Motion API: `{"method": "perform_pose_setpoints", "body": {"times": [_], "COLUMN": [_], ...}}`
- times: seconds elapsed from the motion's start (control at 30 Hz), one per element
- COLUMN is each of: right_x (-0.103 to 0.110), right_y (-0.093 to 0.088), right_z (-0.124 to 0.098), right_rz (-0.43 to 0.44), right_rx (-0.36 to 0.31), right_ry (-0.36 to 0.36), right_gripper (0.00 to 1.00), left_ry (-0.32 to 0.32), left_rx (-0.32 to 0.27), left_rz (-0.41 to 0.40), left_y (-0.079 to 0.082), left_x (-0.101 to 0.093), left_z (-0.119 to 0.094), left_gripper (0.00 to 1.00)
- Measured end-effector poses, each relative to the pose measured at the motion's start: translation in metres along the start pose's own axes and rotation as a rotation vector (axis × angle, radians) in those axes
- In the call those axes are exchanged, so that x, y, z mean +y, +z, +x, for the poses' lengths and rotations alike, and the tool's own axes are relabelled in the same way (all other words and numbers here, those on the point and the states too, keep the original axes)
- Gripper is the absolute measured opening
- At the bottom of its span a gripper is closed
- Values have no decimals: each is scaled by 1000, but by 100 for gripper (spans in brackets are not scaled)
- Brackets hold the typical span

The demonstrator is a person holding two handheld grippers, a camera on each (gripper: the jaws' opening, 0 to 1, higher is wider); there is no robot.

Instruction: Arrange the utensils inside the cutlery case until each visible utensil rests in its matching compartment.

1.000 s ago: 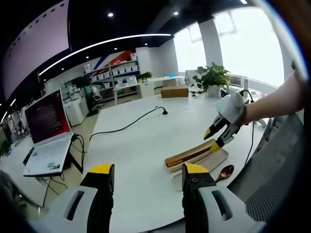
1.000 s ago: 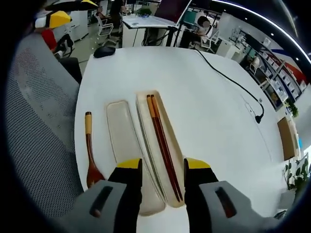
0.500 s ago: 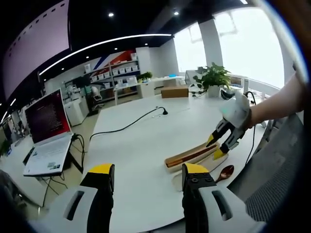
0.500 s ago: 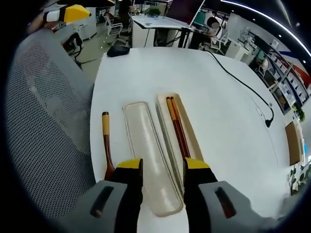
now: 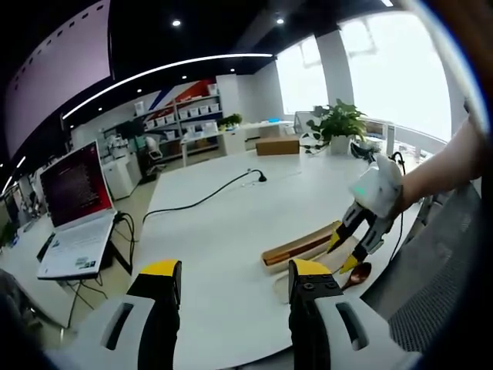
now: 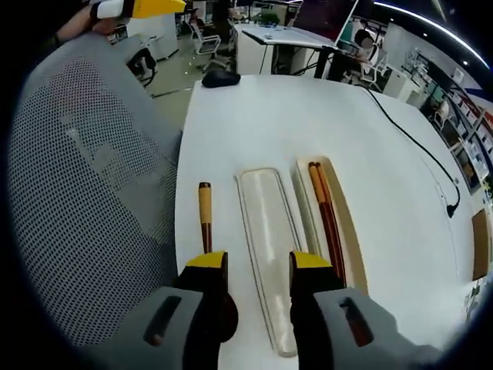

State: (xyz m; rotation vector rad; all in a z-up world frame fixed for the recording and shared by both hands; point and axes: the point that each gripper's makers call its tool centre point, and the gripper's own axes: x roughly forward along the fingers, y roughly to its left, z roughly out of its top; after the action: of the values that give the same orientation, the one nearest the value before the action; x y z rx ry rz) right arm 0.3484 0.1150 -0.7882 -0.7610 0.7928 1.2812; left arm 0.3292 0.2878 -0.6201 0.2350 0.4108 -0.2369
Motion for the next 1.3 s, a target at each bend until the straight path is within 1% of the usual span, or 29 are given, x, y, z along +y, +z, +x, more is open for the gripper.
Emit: {"method": "perform_pose_setpoints", "body": {"times": [0.17, 0.33, 0.43, 0.53, 0.6, 0.83, 0.9, 1.0, 1.3], "right_x": [9, 27, 32, 40, 43, 49, 49, 49, 54], "right_y": [1, -1, -1, -2, -3, -7, -6, -7, -15], "right_z": [4, 11, 16, 20, 23, 26, 26, 27, 29], "right_rz": [-6, -41, -62, -82, -89, -99, -98, -104, -115], "right_rx": [2, 25, 36, 49, 57, 74, 63, 71, 98], "right_ry": [34, 89, 91, 115, 125, 148, 153, 154, 177], "right_gripper": [27, 26, 30, 27, 27, 25, 22, 20, 20], "left_ry": [1, 2, 2, 3, 2, 1, 0, -1, -2], "left_rx": [2, 2, 0, 0, 1, 2, 3, 3, 6], "left_rz": [-1, -1, -3, -3, -2, -2, -2, -1, 3], "left_y": [0, 0, 0, 0, 0, -2, -2, -3, -4], "left_x": [0, 0, 1, 1, 1, 2, 2, 2, 2], "left_z": [1, 1, 0, 0, 0, 2, 2, 2, 3], "left_gripper": [57, 57, 57, 57, 57, 57, 57, 57, 57]}}
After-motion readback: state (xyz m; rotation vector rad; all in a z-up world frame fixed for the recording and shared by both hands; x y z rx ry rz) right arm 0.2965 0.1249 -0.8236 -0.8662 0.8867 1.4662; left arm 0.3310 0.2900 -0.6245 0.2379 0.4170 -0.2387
